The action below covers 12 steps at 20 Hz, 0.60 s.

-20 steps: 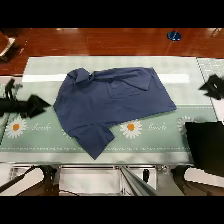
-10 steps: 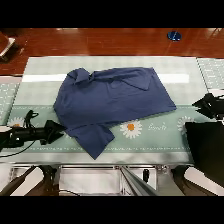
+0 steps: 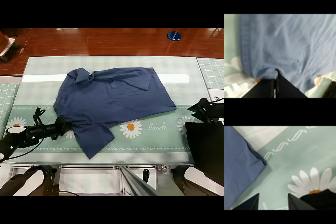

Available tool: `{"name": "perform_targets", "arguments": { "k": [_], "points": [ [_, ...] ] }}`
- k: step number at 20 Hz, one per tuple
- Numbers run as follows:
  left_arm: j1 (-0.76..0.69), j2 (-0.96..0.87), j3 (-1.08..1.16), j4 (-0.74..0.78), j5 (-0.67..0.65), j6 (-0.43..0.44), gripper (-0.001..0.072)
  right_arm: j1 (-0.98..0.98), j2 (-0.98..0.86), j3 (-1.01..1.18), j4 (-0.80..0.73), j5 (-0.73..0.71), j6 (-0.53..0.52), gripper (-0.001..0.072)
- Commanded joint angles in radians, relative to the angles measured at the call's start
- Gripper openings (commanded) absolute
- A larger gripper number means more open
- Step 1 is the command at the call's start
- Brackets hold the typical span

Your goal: Fold the shirts.

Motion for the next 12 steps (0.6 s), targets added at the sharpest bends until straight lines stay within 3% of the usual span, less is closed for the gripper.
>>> {"name": "perform_targets", "arguments": {
  "k": [1,12],
  "points": [
    [-0.037,0.001,0.026,-0.038,0.050,0.006,0.0020,0.032,-0.068,-0.008,0.041,-0.016,0.003,0.0419],
    [-0.037,0.001,0.058,-0.039,0.003,0.005,0.0019,0.298,-0.398,0.219,0.114,-0.050,0.063,0.0416]
  ]
}}
